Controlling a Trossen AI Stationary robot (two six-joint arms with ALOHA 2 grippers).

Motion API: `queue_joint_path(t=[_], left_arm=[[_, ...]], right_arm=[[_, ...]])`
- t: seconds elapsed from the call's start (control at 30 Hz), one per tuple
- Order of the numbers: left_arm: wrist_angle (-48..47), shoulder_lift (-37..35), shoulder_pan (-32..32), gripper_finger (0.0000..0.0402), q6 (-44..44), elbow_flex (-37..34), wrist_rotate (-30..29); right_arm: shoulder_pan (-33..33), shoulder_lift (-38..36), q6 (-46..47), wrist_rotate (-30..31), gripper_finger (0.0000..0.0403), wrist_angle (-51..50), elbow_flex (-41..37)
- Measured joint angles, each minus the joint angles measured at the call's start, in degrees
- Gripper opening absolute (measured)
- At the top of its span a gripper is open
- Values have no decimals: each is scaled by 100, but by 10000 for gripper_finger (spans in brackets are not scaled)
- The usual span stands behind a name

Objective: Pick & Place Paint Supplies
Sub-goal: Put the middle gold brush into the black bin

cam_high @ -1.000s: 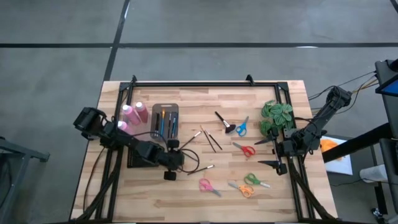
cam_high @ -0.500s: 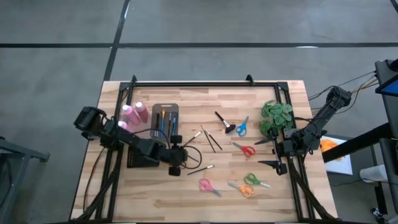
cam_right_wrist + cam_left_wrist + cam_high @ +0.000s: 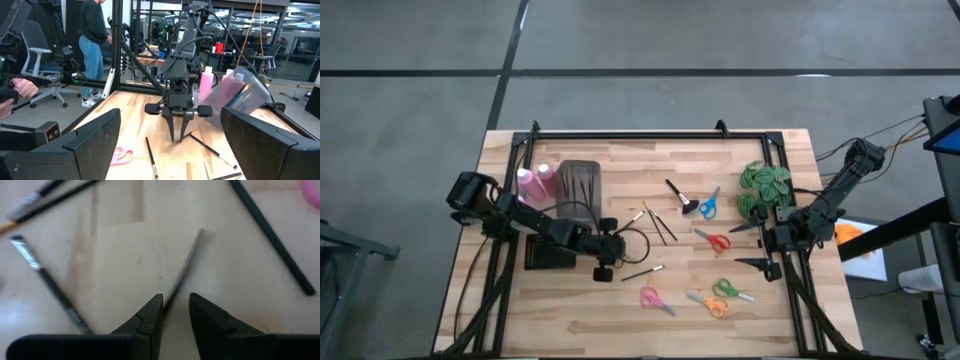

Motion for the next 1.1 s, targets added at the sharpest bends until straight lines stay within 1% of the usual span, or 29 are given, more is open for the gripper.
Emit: queue_joint_path(t=[0.57,0.73,0.9,1.1], left_arm=[[-35,-6,-22,97,-59,2,107],[-42,-6,-32,97,-456,2,269],[-47,-9,-132,97,-992,2,291],[-122,-24,-303,97,-1994,11,330]], right_arm=[[1,-2,1,0,341,0,0],[1,-2,8,0,341,0,-1],[1,-2,11,0,341,0,0],[1,-4,0,0,341,0,-1]])
